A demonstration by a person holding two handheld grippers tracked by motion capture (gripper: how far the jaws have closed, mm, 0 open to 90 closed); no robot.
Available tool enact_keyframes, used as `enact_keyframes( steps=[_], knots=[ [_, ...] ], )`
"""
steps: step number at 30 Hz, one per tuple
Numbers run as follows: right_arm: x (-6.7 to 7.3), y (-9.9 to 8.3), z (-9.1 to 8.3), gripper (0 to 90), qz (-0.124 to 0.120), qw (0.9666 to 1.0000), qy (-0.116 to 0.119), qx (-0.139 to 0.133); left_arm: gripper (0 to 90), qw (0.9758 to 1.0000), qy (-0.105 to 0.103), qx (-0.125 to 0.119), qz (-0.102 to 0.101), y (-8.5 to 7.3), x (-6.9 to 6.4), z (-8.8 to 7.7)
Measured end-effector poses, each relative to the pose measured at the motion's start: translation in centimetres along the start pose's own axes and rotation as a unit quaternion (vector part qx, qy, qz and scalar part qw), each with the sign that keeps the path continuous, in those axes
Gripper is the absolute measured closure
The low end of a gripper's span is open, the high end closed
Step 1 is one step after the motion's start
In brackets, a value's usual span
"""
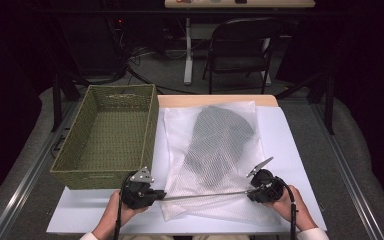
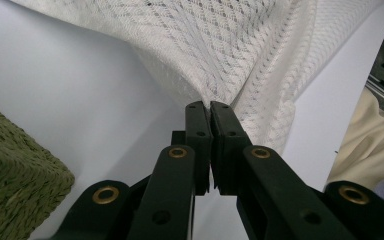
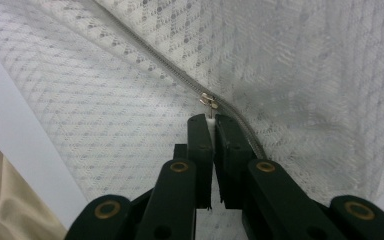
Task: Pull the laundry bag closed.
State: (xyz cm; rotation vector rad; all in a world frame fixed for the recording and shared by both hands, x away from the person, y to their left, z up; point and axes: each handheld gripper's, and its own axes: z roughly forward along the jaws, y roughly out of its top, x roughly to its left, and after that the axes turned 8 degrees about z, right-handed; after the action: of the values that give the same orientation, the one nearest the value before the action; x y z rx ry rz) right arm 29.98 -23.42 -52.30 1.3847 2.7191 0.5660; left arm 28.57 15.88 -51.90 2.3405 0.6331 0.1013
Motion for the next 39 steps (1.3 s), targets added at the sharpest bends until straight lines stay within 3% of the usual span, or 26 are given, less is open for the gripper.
enact_keyframes(
  steps=[17, 39],
  knots=[
    [-0.7, -0.7, -0.5, 86.3, 0.018, 0.9998, -0.005, -0.002, 87.3, 1.0, 0.002, 0.003, -0.006, -0.1, 0.3, 0.0],
    [-1.0, -1.1, -0.9, 86.3, 0.022, 0.9997, -0.007, -0.004, 87.7, 0.9998, 0.014, 0.009, -0.01, -0.2, 0.4, -0.1]
  ],
)
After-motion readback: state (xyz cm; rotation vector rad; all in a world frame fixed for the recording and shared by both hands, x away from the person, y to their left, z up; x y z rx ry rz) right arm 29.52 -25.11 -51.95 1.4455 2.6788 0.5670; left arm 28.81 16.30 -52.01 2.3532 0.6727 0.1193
